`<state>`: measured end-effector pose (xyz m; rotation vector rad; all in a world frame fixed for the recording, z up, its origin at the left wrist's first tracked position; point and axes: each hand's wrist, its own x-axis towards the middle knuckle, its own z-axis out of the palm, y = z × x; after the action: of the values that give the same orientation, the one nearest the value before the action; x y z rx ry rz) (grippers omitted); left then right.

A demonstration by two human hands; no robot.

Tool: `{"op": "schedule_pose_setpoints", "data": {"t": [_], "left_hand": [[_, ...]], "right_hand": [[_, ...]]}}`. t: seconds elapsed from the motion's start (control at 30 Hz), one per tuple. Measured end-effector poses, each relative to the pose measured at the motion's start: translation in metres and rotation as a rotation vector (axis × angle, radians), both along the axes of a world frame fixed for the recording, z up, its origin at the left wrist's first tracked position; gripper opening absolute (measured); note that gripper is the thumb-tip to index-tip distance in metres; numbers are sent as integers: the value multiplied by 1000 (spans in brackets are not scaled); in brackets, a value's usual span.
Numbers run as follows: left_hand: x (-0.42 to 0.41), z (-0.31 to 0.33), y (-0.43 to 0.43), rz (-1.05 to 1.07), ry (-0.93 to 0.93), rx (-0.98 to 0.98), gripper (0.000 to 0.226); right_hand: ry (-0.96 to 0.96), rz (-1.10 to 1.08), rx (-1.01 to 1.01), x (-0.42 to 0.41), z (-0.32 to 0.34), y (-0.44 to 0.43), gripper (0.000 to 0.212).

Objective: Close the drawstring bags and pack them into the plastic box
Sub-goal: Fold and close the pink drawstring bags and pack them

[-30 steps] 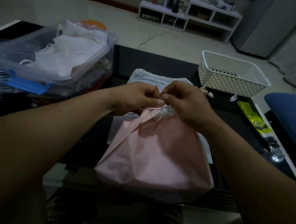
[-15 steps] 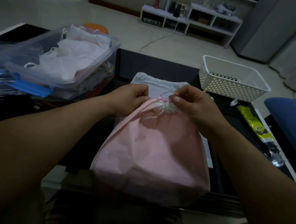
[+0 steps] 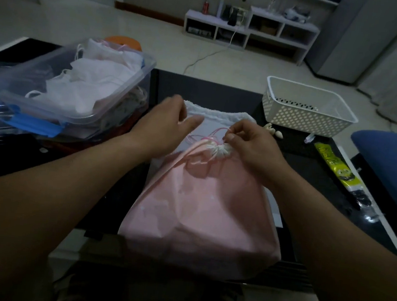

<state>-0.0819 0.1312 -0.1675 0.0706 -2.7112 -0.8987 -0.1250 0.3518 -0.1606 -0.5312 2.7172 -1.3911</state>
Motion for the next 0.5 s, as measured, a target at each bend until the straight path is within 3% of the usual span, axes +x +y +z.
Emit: {"op": "schedule_pose_setpoints", "data": {"t": [0.1,0.17,0.23,0.3,0.37,0.4,0.43,0.5], "left_hand": [[19,16,4,-110,-445,-149,65],[27,8,2,-207,-595,-187,45],[28,-1,0,-211,-517,-46,22],[22,-1,-3,-127,-355,101,21],[13,4,-4,-83,-162,157,11],[11,8,-4,-59,-65,126,6],[13,12,-2,-24,66,19,19],[24,20,10,-37,354,-210,20]], "right_hand": [[3,-14,50,-5,1,-2,8],[-64,22,75,-9,4,0,16],[-211,129,105,-12,9,12,22],[-379,260,72,-16,12,24,12],[-330,243,60,-22,14,30,11],[-254,193,62,-26,14,30,14],[-181,137,48,-30,16,27,16],[-45,39,43,-37,23,19,14]]}}
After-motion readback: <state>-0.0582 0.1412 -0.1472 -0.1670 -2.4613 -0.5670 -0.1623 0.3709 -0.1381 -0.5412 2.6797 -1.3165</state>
